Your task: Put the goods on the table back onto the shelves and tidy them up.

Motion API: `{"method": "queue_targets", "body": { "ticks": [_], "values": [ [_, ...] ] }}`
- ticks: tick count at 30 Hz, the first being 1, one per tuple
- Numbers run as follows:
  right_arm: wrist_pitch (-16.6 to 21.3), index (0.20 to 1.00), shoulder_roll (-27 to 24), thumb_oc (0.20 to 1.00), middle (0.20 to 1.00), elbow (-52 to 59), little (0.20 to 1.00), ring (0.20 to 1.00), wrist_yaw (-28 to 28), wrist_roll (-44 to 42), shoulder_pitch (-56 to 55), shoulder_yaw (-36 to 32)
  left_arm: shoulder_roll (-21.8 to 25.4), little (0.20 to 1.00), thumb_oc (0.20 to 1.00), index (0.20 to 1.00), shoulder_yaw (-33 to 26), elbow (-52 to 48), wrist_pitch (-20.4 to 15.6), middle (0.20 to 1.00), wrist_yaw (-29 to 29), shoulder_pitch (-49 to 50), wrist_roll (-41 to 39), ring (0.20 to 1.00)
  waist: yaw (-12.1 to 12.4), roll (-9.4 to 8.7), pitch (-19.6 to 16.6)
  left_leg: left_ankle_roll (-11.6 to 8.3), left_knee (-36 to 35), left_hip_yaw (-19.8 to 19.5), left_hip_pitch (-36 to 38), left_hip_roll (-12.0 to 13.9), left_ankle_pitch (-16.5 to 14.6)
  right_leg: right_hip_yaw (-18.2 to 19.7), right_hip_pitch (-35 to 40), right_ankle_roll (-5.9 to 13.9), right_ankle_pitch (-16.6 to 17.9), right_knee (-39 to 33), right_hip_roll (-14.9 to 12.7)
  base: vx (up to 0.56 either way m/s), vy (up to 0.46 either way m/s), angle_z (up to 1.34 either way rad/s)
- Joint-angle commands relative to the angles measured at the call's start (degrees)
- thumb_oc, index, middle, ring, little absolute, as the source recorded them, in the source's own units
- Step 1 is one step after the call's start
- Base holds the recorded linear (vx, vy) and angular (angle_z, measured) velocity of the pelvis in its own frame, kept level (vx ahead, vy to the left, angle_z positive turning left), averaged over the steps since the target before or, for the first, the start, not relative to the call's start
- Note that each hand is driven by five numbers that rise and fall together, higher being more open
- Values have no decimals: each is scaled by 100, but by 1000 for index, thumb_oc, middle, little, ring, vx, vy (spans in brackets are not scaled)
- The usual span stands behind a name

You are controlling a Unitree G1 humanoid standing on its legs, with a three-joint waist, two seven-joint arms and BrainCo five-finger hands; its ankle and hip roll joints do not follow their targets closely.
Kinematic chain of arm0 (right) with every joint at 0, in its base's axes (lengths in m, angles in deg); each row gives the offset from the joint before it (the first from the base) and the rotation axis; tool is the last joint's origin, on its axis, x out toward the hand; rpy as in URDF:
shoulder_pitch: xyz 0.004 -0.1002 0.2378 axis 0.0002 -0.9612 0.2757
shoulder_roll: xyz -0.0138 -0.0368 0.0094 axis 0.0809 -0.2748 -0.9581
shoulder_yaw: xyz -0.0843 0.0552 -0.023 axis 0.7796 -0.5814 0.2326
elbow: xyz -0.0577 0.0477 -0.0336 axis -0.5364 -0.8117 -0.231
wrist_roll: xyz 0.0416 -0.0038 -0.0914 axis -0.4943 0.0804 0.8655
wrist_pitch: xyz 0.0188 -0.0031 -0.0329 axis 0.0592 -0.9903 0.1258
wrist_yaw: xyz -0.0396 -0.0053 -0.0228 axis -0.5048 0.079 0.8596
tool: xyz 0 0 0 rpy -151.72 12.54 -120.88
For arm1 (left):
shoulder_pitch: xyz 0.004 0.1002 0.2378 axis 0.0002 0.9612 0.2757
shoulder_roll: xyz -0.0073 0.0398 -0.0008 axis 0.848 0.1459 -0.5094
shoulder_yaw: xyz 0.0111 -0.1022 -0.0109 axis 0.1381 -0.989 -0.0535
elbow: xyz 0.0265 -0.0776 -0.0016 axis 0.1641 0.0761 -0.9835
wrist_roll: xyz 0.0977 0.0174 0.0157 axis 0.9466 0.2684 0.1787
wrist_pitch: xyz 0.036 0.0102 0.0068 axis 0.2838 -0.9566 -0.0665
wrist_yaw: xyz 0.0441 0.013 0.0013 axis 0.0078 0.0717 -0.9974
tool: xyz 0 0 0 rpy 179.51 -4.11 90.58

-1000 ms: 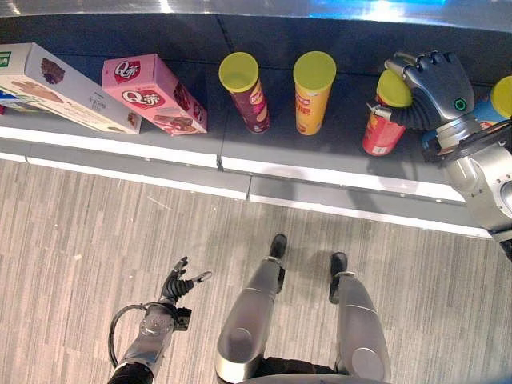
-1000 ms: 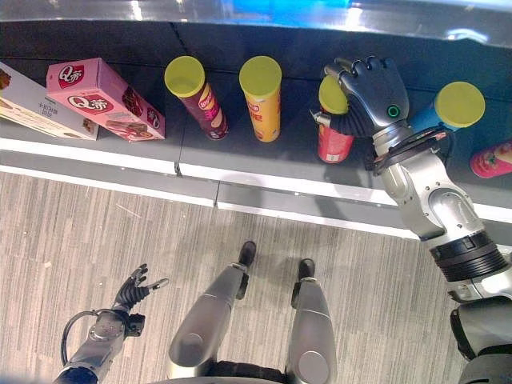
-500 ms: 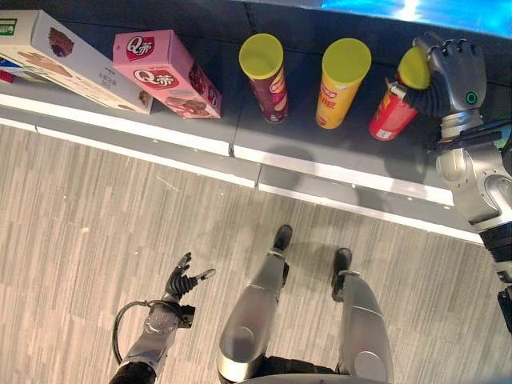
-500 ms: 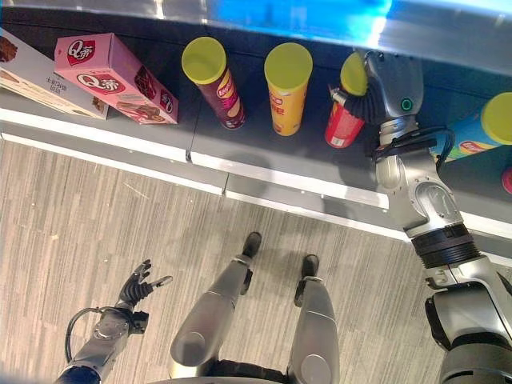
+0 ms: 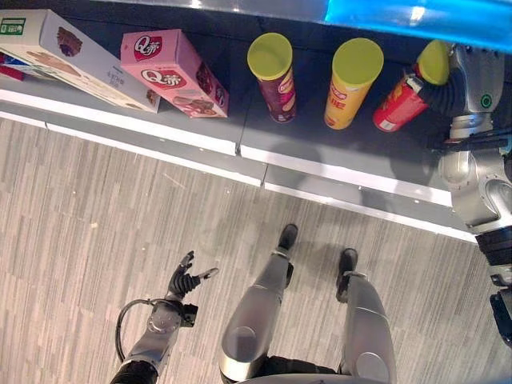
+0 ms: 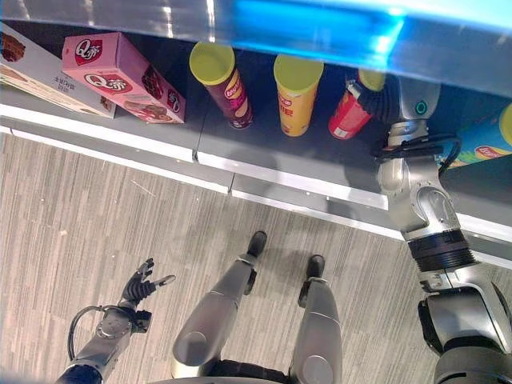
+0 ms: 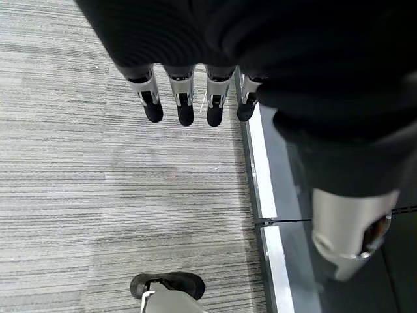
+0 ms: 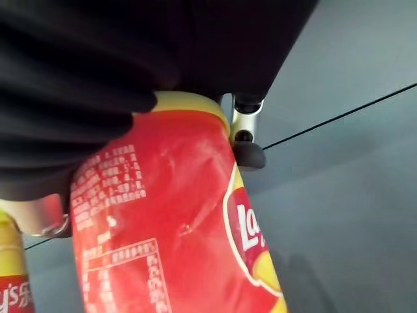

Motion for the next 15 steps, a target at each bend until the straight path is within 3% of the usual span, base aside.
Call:
{"method": "queue_targets", "body": {
  "ticks": [1,15],
  "values": [
    [36,200,-50,200,200,536,200,200,275,-102,29,-412,207,1000,1000,1000,44,-77,-74,1000,132,87,62,1000,-23,-76,-157,-209,946,77,-228,665,-1062,271,224,435,567,-812,-601,0,0,0],
    [126,200,-95,200,200,694,200,200,193,-181,-164,-425,251,1000,1000,1000,-20,-97,-35,1000,177,138,111,1000,-116,-174,-157,-220,882,139,-188,725,-1047,271,219,458,643,-910,-560,0,0,0]
  ]
}}
